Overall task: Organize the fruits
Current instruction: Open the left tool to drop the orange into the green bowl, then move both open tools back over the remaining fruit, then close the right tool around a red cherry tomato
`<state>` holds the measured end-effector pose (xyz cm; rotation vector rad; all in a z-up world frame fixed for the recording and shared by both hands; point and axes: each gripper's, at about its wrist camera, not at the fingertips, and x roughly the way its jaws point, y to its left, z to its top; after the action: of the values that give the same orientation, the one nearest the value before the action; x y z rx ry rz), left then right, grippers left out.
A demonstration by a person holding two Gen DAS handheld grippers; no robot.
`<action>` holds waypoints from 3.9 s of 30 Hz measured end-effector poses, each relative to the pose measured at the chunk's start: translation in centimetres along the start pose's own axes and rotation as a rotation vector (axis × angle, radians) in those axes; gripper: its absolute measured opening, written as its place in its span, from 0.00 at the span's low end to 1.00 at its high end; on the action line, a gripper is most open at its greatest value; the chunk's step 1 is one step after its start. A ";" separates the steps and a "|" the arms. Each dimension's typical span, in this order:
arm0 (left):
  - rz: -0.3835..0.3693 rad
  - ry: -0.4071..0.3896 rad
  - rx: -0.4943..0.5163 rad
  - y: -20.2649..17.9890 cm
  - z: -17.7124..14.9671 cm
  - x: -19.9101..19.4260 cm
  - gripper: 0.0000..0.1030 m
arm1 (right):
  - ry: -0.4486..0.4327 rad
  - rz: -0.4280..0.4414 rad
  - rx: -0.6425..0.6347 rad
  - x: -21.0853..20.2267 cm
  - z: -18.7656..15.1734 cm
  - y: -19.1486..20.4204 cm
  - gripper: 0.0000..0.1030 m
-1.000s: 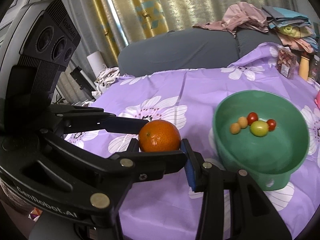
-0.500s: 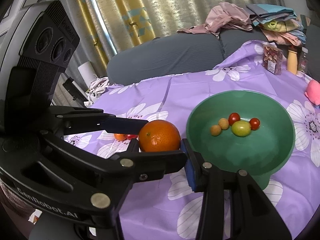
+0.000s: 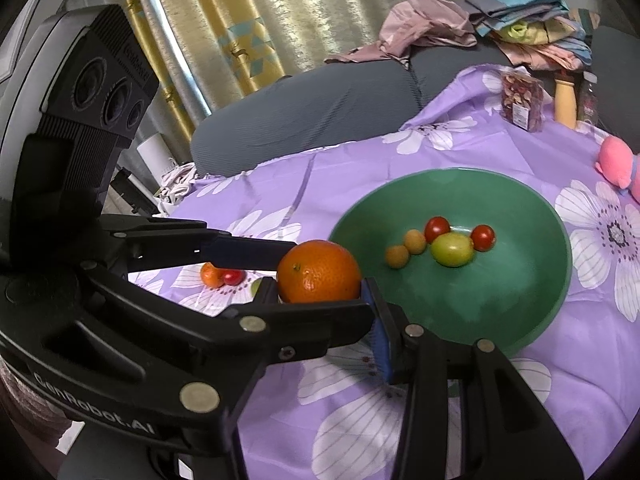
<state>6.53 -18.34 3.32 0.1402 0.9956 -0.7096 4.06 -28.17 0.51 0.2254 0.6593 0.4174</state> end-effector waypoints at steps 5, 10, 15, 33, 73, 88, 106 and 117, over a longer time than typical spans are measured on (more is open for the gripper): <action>-0.015 0.016 0.004 -0.2 0.5 1.1 0.64 | 0.006 -0.013 0.027 0.2 0.0 -0.9 0.42; -0.034 0.038 0.007 -0.2 1.0 2.2 0.64 | 0.015 -0.026 0.048 0.4 -0.1 -1.5 0.43; -0.058 0.058 -0.003 0.2 1.3 3.1 0.64 | 0.029 -0.041 0.061 0.8 -0.1 -2.0 0.43; -0.101 0.082 -0.032 0.6 1.4 3.8 0.64 | 0.037 -0.066 0.067 1.0 -0.2 -2.4 0.44; 0.155 -0.113 -0.454 13.1 -12.3 -9.7 0.93 | 0.077 -0.052 -0.082 -1.8 -1.7 6.3 0.77; 0.110 -0.059 -0.518 14.8 -16.7 -8.6 0.93 | 0.204 -0.018 -0.157 1.7 -3.6 10.0 0.77; 0.076 -0.049 -0.514 15.6 -17.5 -7.9 0.93 | 0.310 -0.046 -0.177 5.3 -4.6 10.6 0.77; 0.060 -0.062 -0.500 16.1 -16.7 -7.0 0.93 | 0.351 -0.031 -0.191 8.2 -4.8 10.4 0.59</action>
<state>1.88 4.42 -3.53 -0.2854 1.0760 -0.3914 3.67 -14.92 -4.24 -0.0422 0.9591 0.4917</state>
